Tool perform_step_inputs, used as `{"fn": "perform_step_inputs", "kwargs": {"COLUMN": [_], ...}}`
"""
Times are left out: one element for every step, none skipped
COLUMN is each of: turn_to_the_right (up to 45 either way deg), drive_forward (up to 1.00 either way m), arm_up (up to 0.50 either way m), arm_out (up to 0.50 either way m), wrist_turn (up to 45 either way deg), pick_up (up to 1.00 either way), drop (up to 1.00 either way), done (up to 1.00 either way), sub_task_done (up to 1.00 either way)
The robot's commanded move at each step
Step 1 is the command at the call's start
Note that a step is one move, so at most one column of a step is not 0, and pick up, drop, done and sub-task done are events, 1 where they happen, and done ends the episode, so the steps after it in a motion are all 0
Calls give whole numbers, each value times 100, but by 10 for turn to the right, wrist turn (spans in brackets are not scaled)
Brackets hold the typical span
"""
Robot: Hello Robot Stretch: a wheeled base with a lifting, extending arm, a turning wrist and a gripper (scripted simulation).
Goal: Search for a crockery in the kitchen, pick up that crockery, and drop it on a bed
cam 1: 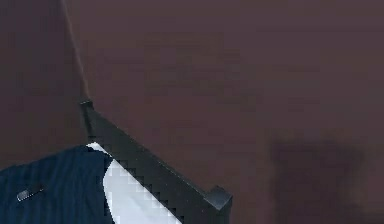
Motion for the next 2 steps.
{"fn": "perform_step_inputs", "kwargs": {"turn_to_the_right": [-30,-450], "drive_forward": [0,0], "arm_up": [0,0], "arm_out": [0,0], "wrist_turn": [0,0], "pick_up": [0,0], "drop": [0,0], "done": [0,0], "sub_task_done": [0,0]}}
